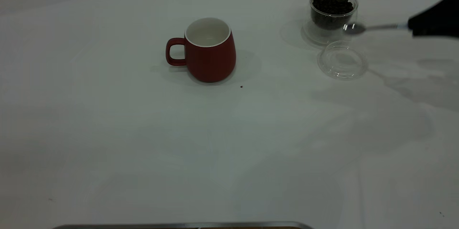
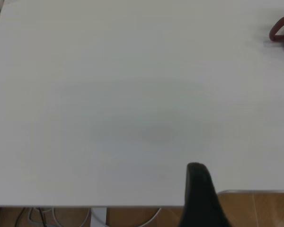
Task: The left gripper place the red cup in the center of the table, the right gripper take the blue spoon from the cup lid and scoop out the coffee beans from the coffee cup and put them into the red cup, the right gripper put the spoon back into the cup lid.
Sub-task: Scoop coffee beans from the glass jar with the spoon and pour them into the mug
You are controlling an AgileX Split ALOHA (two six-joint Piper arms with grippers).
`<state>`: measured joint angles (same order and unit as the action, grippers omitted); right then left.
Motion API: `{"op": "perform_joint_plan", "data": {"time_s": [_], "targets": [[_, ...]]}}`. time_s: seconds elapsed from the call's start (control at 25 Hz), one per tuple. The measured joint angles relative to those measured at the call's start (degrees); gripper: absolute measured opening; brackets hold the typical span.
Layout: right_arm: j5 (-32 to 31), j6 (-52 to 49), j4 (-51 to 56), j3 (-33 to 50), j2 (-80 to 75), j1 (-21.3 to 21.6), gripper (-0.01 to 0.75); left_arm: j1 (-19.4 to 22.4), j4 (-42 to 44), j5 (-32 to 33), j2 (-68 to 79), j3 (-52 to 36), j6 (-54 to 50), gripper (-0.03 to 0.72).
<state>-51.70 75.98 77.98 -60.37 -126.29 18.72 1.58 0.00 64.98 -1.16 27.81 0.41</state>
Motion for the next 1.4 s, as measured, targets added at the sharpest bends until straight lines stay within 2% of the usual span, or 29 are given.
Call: {"op": "perform_joint_plan", "data": {"time_s": [0.2,0.32,0.68,0.88,1.4], "targets": [[-0.2,-2.8,1.7,-1.6,5.9,-0.9,0.106,0.0,0.0,0.0,0.0,0.0,0.1,0.534],[0.9,-6.9,0.7,-6.7,5.9,-2.5,0.106,0.0,0.0,0.0,0.0,0.0,0.1,0.534],[2.9,-24.4,-16.2,-23.1,-1.2,-7.5,0.106,0.0,0.0,0.0,0.0,0.0,0.1,0.534],[3.1,-26.7,-19.0,-24.2,-4.5,-7.9,0.106,0.0,0.0,0.0,0.0,0.0,0.1,0.534],[4.0,-27.1,-17.0,-24.3,-7.7,-7.9,0.104,0.0,0.0,0.0,0.0,0.0,0.0,0.534]]}}
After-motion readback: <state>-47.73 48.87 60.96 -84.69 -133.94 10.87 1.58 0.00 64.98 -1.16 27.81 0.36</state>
